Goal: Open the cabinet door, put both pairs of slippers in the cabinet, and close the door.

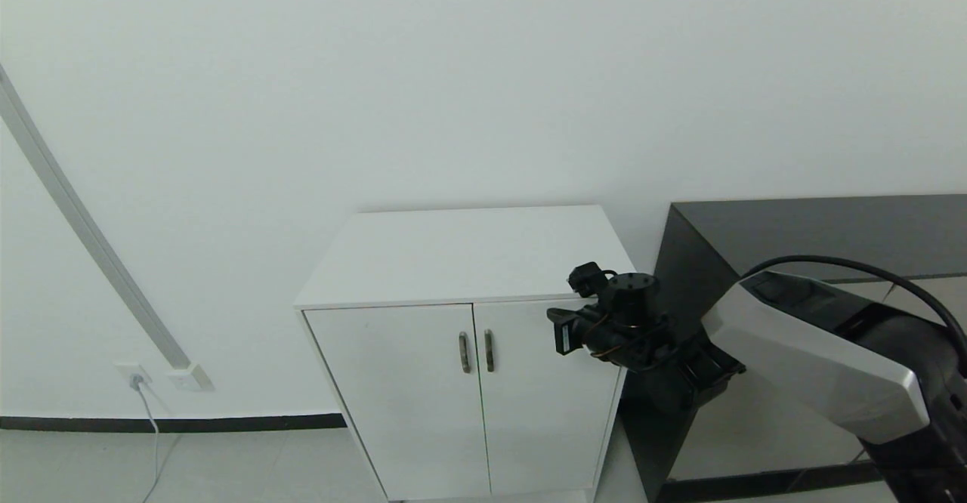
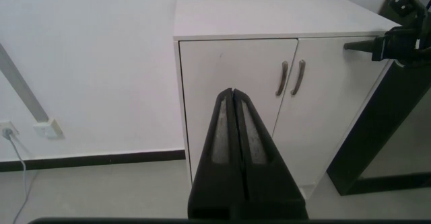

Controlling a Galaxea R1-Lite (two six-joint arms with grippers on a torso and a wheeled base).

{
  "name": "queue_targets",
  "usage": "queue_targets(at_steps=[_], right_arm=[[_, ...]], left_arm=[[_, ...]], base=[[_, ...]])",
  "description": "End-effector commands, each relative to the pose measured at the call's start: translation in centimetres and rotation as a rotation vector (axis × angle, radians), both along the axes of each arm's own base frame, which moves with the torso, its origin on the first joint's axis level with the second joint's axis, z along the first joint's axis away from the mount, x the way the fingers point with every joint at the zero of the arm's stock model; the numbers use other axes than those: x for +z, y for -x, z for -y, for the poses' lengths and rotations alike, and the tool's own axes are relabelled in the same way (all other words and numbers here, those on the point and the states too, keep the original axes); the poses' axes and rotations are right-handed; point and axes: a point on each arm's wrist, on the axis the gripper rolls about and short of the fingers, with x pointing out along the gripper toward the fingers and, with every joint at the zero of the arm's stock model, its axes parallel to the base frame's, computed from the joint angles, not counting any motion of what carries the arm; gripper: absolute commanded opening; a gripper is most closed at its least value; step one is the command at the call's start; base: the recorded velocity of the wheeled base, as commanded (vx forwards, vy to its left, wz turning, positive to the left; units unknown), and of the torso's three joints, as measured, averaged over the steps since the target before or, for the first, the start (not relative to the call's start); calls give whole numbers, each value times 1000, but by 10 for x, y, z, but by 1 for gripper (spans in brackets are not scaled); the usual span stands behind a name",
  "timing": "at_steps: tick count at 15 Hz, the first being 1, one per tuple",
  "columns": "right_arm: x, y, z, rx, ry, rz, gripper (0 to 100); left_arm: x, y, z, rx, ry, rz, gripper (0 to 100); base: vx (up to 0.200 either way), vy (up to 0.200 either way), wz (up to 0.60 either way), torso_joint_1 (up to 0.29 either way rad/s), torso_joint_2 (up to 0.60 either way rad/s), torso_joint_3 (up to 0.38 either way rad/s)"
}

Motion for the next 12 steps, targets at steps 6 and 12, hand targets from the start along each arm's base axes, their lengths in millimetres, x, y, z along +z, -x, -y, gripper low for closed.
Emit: queue_targets(at_steps=[6, 12], right_arm=[[-2, -1, 0, -1, 0, -1, 0], [-7, -6, -2, -15, 4, 6, 0]], left_arm=[[0, 0, 0, 0, 0, -1, 0], [0, 0, 0, 0, 0, -1, 0]], base=[[0, 0, 0, 0, 0, 0], [0, 0, 0, 0, 0, 0]])
